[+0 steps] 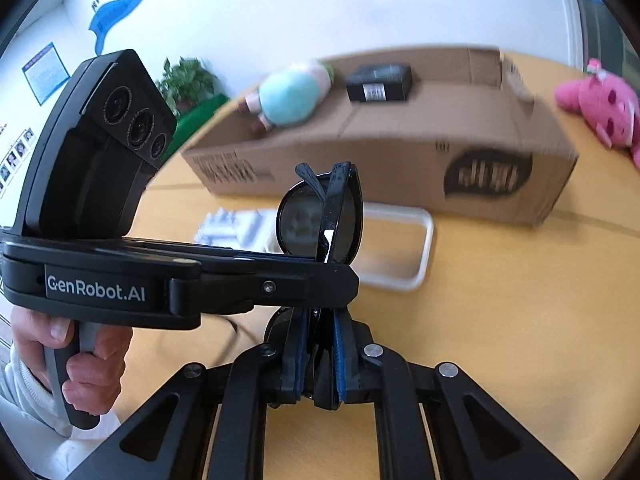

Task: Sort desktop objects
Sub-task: 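Lift the sunglasses and carry them toward the cardboard box, then lower the sunglasses into the cardboard box and open the right gripper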

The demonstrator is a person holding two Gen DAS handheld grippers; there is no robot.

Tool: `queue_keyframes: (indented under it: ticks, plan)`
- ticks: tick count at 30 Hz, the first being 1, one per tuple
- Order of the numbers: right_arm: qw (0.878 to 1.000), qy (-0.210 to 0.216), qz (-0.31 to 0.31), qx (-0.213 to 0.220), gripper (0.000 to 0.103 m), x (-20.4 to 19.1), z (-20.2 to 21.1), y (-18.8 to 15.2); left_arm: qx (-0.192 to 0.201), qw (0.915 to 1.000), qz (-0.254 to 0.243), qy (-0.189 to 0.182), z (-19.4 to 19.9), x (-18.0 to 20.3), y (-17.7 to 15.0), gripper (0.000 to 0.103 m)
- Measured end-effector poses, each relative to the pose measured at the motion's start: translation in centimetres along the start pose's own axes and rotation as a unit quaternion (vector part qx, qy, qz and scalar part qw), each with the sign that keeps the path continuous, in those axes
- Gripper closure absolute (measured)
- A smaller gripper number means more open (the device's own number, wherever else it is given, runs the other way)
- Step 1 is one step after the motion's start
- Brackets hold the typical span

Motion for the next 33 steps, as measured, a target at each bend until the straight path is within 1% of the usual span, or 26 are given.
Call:
queue_keyframes:
  ticks: [3, 6, 7, 9, 11, 14, 18, 20, 22, 25, 28, 30, 33]
  plan:
    - [0.999, -0.016, 0.013, 0.029, 0.093, 0.2, 1.5, 2.2, 0.018, 0.9992, -0.035, 0.000, 1.5, 2.3, 2.2, 0.092]
    - [0.997, -0.024, 0.019, 0.065, 0.093, 1.2, 3.0, 5.2, 0.044, 0.9957, -0.081, -0.003, 3.6, 5.2, 5.4, 0.092]
    - [0.996, -0.035, 0.030, 0.078, 0.093, 1.5, 3.7, 6.3, 0.048, 0.9948, -0.090, -0.002, 3.9, 5.8, 6.0, 0.092]
    - [0.993, -0.055, 0.046, 0.097, 0.093, 2.1, 4.8, 8.5, 0.063, 0.9919, -0.110, -0.005, 4.8, 7.5, 8.7, 0.092]
    - [0.990, -0.066, 0.051, 0.115, 0.093, 3.2, 5.5, 10.9, 0.077, 0.9890, -0.126, -0.009, 5.2, 9.0, 10.7, 0.092]
    - [0.987, -0.071, 0.051, 0.135, 0.094, 5.2, 6.2, 14.5, 0.091, 0.9856, -0.142, -0.012, 6.1, 10.7, 14.1, 0.092]
    - [0.983, -0.093, 0.067, 0.142, 0.094, 7.7, 6.6, 19.1, 0.101, 0.9829, -0.152, -0.024, 6.2, 12.3, 18.5, 0.094]
    - [0.983, -0.103, 0.070, 0.137, 0.094, 9.3, 6.1, 21.5, 0.096, 0.9837, -0.148, -0.032, 5.7, 12.4, 21.1, 0.094]
    - [0.985, -0.100, 0.062, 0.130, 0.094, 11.3, 5.4, 23.5, 0.087, 0.9855, -0.139, -0.044, 5.1, 12.1, 23.3, 0.094]
    - [0.987, -0.099, 0.053, 0.111, 0.094, 14.1, 3.2, 25.7, 0.076, 0.9899, -0.109, -0.048, 3.0, 10.9, 26.5, 0.094]
    - [0.991, -0.092, 0.034, 0.090, 0.094, 17.3, 0.2, 26.8, 0.069, 0.9938, -0.080, -0.035, 0.1, 9.2, 28.6, 0.094]
    - [0.994, -0.081, 0.015, 0.077, 0.094, 19.2, -1.5, 26.9, 0.044, 0.9970, -0.054, -0.034, -2.4, 7.5, 30.0, 0.094]
    - [0.996, -0.073, -0.007, 0.042, 0.094, 22.0, -5.1, 26.3, 0.007, 0.9993, -0.025, -0.026, -6.1, 4.9, 31.1, 0.094]
Point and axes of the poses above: each gripper's, at about its wrist camera, not at the fingertips, and z roughly against the way its jaws point, x to its right, y to its top, the point moved 2 cm from there along -z, roughly the way its jaws point, and after that the axes turned 15 degrees about z, right-handed, at the moved point
